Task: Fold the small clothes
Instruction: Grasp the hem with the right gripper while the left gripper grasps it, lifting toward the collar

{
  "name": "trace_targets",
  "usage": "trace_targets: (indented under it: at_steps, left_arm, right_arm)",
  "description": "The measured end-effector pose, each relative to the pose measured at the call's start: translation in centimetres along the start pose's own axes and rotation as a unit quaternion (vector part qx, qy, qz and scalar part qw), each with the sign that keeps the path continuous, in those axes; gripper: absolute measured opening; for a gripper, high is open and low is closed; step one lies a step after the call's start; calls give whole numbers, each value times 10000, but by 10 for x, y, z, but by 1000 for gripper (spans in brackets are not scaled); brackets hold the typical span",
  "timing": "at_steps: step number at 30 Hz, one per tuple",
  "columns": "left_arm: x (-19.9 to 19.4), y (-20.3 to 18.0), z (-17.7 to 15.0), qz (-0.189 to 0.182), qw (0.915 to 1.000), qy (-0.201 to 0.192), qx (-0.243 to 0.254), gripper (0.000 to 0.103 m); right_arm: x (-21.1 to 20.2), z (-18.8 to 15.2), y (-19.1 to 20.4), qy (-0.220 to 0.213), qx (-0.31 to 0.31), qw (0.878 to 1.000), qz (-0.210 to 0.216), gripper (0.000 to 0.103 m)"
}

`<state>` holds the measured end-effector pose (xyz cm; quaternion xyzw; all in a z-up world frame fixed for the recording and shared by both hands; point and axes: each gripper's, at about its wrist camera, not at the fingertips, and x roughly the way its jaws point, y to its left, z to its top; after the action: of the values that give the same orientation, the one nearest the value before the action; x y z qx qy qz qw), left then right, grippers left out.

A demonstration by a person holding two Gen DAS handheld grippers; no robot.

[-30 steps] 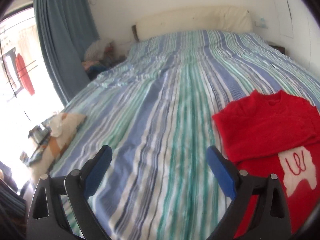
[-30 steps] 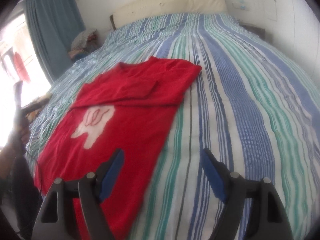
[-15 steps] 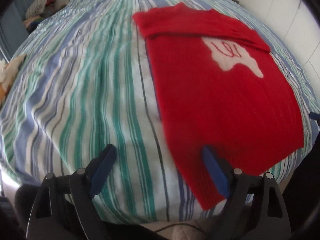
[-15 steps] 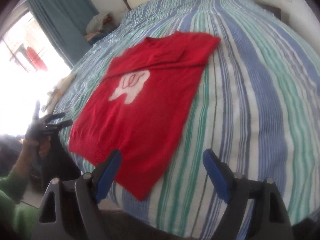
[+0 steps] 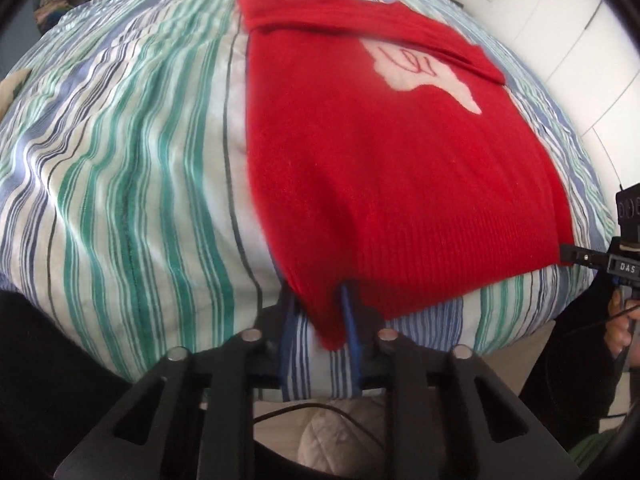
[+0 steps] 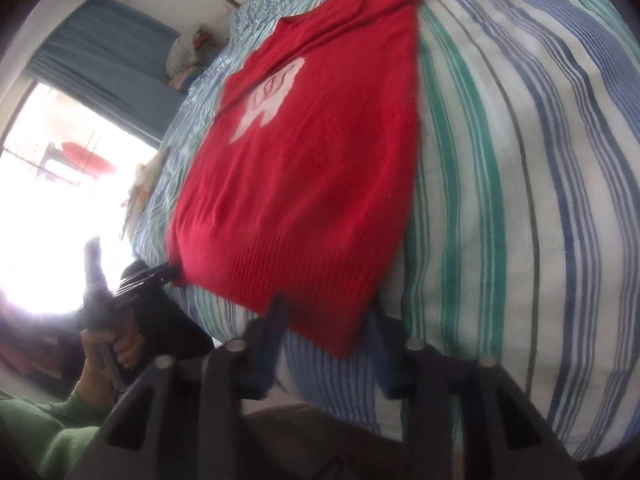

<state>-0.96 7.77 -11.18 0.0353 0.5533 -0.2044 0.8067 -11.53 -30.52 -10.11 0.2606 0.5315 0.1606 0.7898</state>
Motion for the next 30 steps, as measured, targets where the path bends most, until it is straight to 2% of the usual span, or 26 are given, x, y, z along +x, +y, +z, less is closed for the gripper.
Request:
trace_targets:
  at_steps: [2, 4, 8, 13, 18, 22, 26, 30]
  left_arm:
    - [-5, 5, 2, -119, 9999, -29, -94, 5]
    - [-11, 15, 6, -403, 9984, -51, -389, 3]
    - [-21, 34, 22, -957, 9904, -272, -956, 2]
    - [-35, 43, 84, -1310, 9808, -895, -1138, 2]
    - [-51, 42, 159, -1258, 9770, -1359, -1055, 2]
    - [-42, 45, 228, -1056, 9751, -1590, -1126, 2]
    - [-3, 56, 289, -870, 9763, -1405, -1396, 2]
    - [40, 62, 327, -423, 9807, -1208, -1477, 2]
  right_arm:
    - [-4, 2, 3, -10, -68, 10000, -72, 5]
    - [-12, 6, 9, -129, -153, 9997, -135, 5]
    - [-39, 19, 13, -567, -109, 9983, 16, 5]
    - [-58, 66, 17, -1180, -143, 9928, 151, 5]
    - [-64, 139, 23, -1616, -241, 9865, 127, 5]
    - [-62, 201, 21, -1814, -252, 9830, 99, 5]
    - [-42, 269, 0, -1823, -36, 9832, -63, 5]
    - [-7, 326, -23, -1581, 132, 9868, -332, 5]
